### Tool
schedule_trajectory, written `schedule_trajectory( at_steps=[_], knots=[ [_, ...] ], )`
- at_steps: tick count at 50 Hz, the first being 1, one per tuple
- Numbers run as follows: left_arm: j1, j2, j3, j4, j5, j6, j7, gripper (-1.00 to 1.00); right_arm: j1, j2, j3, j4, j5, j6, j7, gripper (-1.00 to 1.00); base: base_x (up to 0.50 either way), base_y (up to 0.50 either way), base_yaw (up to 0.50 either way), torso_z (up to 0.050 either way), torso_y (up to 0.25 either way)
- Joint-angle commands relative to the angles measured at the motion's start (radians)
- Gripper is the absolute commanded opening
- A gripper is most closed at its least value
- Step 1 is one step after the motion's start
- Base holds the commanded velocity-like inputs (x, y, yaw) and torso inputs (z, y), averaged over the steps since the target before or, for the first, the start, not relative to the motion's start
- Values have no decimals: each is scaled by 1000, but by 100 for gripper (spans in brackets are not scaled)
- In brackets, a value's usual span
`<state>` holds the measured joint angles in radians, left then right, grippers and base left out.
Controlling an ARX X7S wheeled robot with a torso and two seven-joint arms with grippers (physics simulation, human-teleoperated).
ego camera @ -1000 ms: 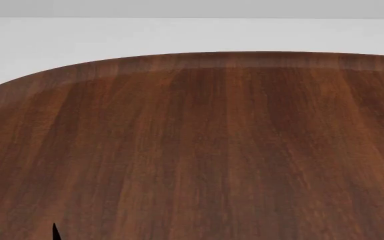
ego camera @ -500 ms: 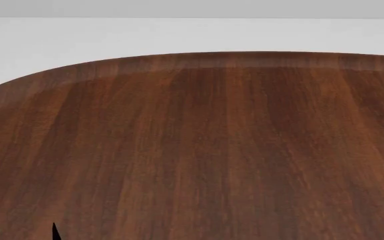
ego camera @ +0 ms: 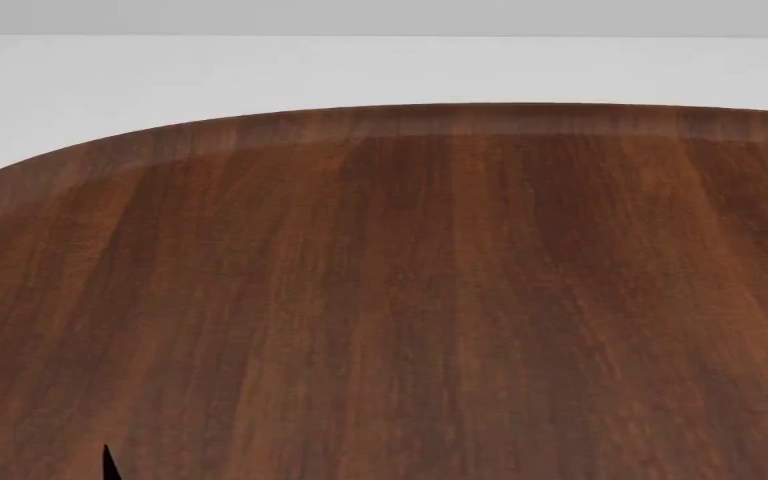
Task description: Put the white mug on the plate.
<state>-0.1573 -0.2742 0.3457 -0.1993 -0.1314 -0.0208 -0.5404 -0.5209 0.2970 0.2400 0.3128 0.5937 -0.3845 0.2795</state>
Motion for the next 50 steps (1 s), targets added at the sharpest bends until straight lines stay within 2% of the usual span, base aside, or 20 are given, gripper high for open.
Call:
schedule_trajectory(
  at_steps=[1, 2, 50],
  knots=[
    [6, -6, 0, 16, -4, -4, -5, 100, -1, 3, 5, -12, -13, 8, 9, -100, 0, 0, 0, 0, 0],
    [7, -6, 0, 18, -5, -4, -5, 100, -1, 3, 6, -14, -11, 12, 12, 100, 0, 0, 0, 0, 0],
    [12, -19, 4, 44, -20, -8, -17, 100, -137, 34, 32, -339, -56, 56, 143, 100, 0, 0, 0, 0, 0]
  ],
)
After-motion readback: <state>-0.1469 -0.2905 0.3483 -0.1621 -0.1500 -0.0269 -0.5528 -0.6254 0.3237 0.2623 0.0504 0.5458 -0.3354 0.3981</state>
